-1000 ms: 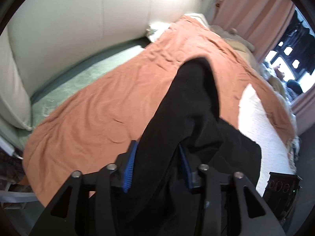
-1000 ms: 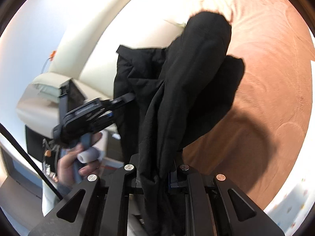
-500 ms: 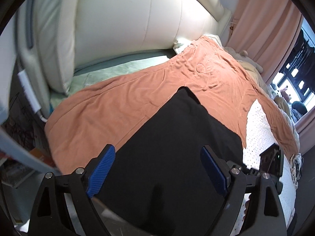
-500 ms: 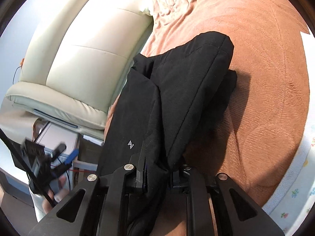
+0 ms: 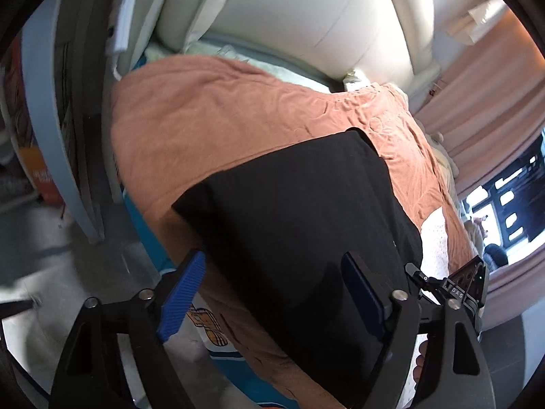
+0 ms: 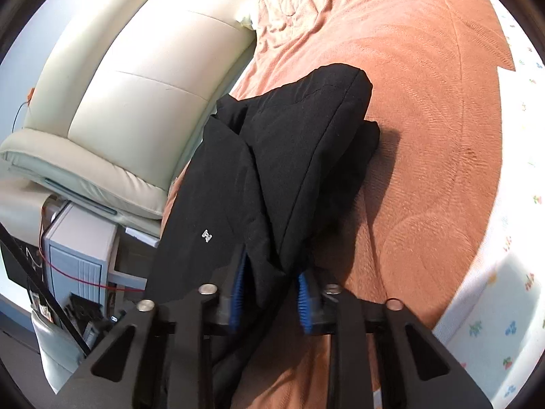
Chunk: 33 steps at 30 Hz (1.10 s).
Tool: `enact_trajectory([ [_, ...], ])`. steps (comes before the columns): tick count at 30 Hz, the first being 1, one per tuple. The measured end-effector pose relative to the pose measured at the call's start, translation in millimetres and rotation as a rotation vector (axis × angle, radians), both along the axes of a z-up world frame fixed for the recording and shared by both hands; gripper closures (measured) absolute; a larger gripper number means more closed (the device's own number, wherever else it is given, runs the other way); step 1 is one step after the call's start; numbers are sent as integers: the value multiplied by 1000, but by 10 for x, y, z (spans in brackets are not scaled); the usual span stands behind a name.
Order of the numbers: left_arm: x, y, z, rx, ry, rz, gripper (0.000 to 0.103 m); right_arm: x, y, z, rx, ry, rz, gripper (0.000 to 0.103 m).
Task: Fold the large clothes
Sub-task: 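Lower the shirt bundle onto the orange blanket and open both tools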
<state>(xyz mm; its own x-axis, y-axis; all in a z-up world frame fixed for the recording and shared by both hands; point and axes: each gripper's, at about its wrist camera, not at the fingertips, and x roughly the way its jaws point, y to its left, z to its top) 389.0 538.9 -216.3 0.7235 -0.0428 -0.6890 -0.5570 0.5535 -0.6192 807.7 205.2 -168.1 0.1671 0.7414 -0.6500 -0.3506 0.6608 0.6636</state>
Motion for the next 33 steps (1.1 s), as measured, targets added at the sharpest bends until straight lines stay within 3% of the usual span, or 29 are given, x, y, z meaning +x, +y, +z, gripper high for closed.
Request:
enact_trajectory([
  [4,16,17,-182,-57,-20,4,31,19,63,27,-35,-32,0,88],
  [6,38,21,-224,-80,-40,3,44,31,63,-13,-40,-18,-6,88],
  [12,114,82,-136,-50,-46,-7,68,-6,25,-76,-8,10,-17,91],
  [15,145,171,-113,-31,-39,-15,69,-51,12,-58,26,27,-16,93],
  [20,160,275,-159,-41,-37,-7,69,-158,6,-78,39,56,-8,93],
  [22,141,218,-177,-53,-22,4,64,-142,-1,-68,25,45,1,92],
  [24,134,145,-185,-58,0,-5,48,-97,-12,-64,-7,35,11,87],
  [26,136,33,-195,-62,12,-28,37,-84,-26,-20,-62,8,2,64],
  [27,138,-8,-191,-57,13,-34,33,-89,-47,13,-112,-21,-12,60],
  [33,56,-367,-165,-35,20,-44,32,-154,-201,159,-185,-71,-29,58],
])
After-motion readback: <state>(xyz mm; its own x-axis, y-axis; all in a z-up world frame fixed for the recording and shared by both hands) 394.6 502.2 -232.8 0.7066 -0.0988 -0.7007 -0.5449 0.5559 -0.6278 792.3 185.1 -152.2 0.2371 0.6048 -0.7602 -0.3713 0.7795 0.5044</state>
